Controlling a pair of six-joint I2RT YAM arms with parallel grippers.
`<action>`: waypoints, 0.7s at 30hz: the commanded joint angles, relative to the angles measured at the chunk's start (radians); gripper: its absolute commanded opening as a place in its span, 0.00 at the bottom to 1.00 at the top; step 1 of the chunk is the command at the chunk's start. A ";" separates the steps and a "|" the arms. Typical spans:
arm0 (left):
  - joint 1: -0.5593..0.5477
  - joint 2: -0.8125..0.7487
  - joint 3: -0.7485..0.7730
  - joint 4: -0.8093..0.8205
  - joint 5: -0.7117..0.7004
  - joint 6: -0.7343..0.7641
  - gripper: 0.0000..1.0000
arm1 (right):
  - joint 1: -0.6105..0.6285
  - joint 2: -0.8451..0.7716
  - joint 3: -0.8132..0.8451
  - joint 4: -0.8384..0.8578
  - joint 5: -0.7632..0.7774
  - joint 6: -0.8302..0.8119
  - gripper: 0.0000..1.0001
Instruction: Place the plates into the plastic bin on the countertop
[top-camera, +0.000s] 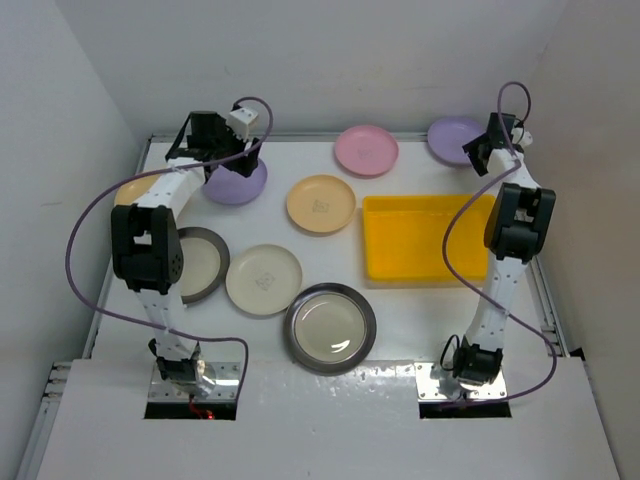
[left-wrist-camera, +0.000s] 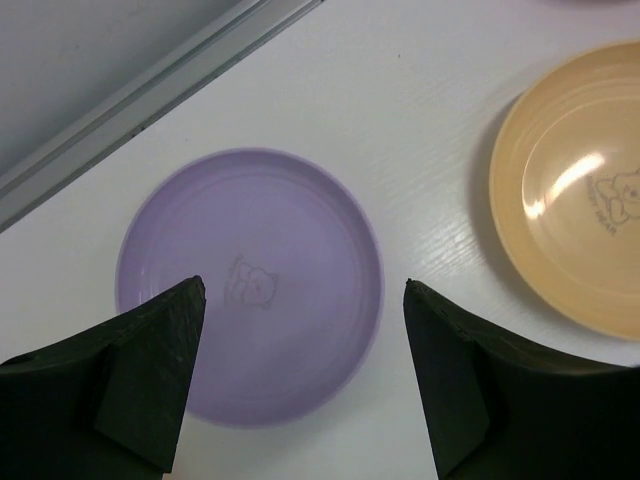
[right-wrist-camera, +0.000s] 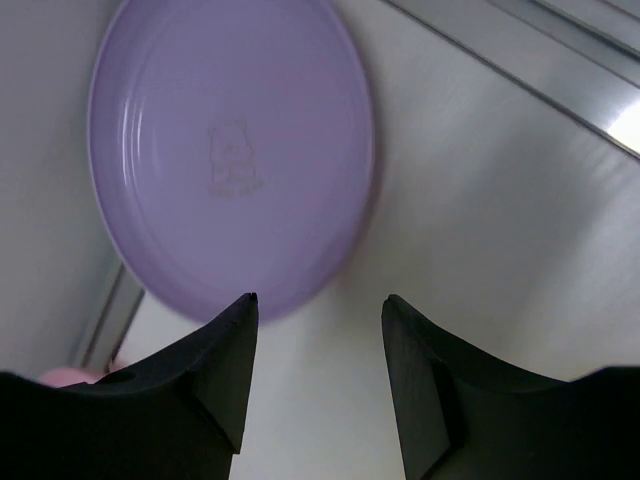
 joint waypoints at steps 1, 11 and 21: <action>-0.010 0.032 0.098 0.035 0.038 -0.068 0.82 | 0.000 0.094 0.130 0.093 0.065 0.108 0.52; -0.010 0.125 0.165 0.071 0.028 -0.107 0.84 | 0.001 0.227 0.182 0.116 0.146 0.317 0.46; 0.009 0.174 0.214 0.081 0.060 -0.091 0.84 | 0.009 0.202 0.121 0.140 0.166 0.309 0.50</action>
